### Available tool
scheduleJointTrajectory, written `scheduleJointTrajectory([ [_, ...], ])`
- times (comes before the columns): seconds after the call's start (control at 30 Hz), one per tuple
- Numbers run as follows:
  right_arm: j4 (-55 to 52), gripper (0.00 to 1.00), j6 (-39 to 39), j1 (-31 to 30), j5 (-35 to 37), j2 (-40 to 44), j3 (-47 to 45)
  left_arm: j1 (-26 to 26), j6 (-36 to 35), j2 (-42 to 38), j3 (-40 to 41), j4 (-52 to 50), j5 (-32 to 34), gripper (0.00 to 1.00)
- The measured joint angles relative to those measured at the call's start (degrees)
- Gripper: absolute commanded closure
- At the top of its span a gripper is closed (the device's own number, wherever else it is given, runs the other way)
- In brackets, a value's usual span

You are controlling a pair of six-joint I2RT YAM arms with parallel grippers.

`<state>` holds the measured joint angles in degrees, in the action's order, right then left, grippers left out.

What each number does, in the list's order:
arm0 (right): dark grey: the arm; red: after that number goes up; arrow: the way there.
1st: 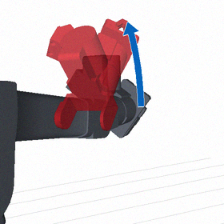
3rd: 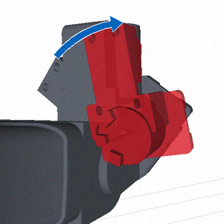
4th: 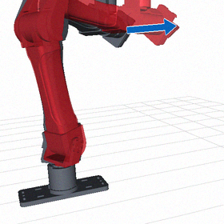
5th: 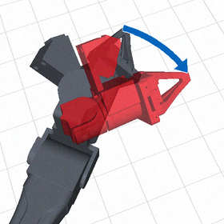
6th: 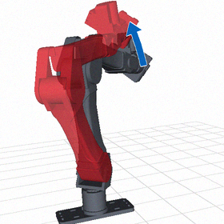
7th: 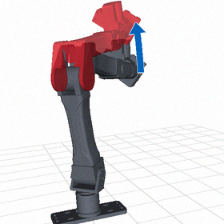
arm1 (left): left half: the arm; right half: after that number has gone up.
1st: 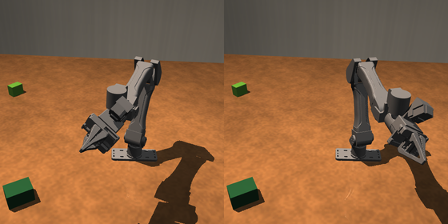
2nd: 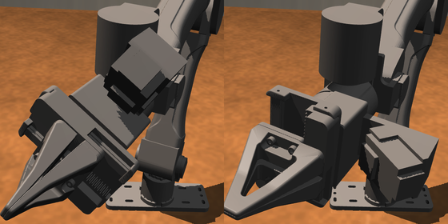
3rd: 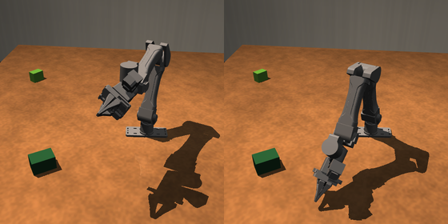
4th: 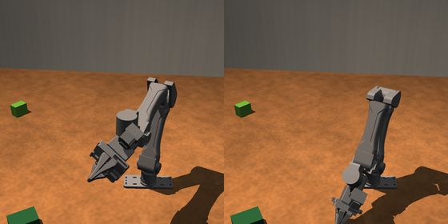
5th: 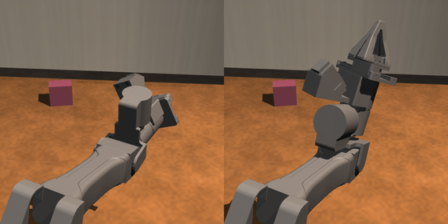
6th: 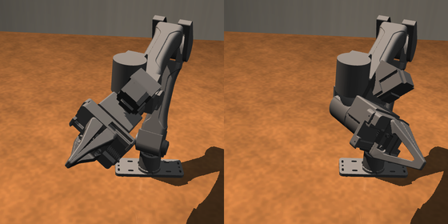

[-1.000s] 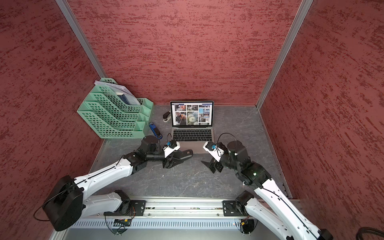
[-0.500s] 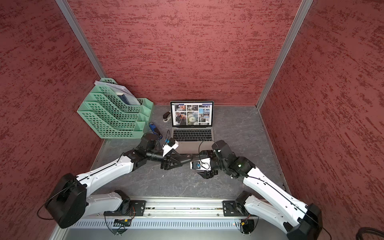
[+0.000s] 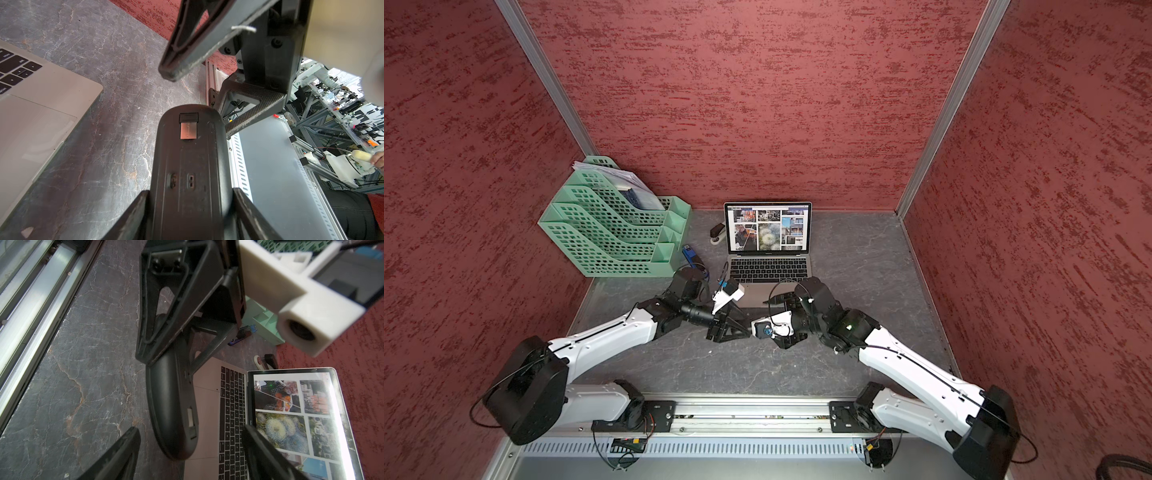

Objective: Remove the wireless mouse receiver from the laptop
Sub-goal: Pick up the mouse from the center of the board.

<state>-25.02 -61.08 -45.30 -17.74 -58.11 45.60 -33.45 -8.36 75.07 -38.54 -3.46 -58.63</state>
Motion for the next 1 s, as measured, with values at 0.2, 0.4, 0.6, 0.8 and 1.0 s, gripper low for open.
scheduleJointTrajectory([
  [0.2, 0.13, 0.27, -0.07, -0.98, -0.02, -1.18, 0.00, -0.04, 0.07, 0.87, -0.74, 0.04, -0.31, 0.41],
  [0.4, 0.31, 0.33, -0.02, -2.93, -0.02, -2.99, 0.81, -0.07, 0.46, 2.95, -2.47, 0.26, -0.68, 0.41],
  [0.6, 0.81, 0.42, -0.02, -3.56, 0.00, -3.82, 0.94, -0.11, 1.09, 3.76, -2.71, 1.01, -0.98, 0.42],
  [0.8, 0.87, 0.47, -0.04, -3.76, 0.37, -4.11, 0.94, -0.11, 1.70, 3.76, -2.71, 1.40, -1.20, 0.41],
  [1.0, 1.20, 0.48, -0.04, -4.02, 1.29, -4.83, 0.96, -0.15, 2.60, 3.76, -2.71, 1.88, -1.60, 0.41],
])
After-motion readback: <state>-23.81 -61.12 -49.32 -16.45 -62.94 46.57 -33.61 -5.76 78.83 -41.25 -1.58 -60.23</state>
